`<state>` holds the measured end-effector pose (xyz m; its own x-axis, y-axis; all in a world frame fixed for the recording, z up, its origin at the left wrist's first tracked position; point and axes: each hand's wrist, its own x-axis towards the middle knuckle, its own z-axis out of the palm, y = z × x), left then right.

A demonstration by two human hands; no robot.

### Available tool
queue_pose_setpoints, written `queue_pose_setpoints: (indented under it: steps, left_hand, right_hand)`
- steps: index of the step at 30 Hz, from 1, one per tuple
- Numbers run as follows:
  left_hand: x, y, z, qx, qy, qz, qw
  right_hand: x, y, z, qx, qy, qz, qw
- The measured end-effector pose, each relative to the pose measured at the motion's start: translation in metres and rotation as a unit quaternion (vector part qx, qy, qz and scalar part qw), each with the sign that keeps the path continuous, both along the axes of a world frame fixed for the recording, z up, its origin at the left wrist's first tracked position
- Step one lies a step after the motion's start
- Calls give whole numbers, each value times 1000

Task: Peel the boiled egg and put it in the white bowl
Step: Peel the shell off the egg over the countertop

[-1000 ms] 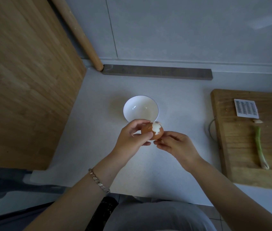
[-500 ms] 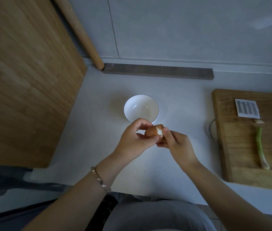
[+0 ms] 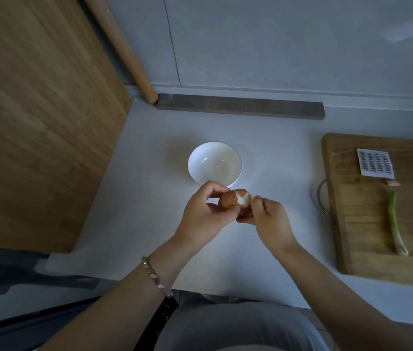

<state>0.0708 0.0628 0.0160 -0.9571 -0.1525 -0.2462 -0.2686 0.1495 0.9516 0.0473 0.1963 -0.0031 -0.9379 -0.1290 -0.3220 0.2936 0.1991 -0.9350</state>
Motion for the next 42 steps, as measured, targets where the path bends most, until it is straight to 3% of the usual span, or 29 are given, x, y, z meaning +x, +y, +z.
queue_pose_setpoints:
  steps: [4, 8, 14, 19, 26, 31, 36, 42]
  left_hand:
    - [0, 1, 0, 44, -19, 22, 999]
    - [-3, -4, 3, 160, -50, 57, 984]
    - [-5, -6, 2, 280, -94, 83, 952]
    - [-8, -6, 1, 223, -119, 88, 964]
    - [-9, -4, -1, 140, -114, 85, 980]
    - [-7, -3, 0, 184, -124, 77, 972]
    - [-6, -2, 0, 155, -105, 84, 979]
    - [-7, -6, -1, 205, -125, 72, 968]
  right_hand:
    - [-2, 1, 0, -57, -30, -26, 998]
    - [-5, 3, 1, -149, -101, -67, 981]
    - [-3, 1, 0, -133, -92, -58, 985]
    - [-5, 1, 6, -181, -122, -77, 973]
    - [-5, -2, 6, -125, -118, -48, 984]
    - [-3, -2, 6, -136, -126, -110, 976]
    - [-3, -5, 6, -74, -41, -98, 992]
    - [-8, -5, 1, -67, -68, -120, 988]
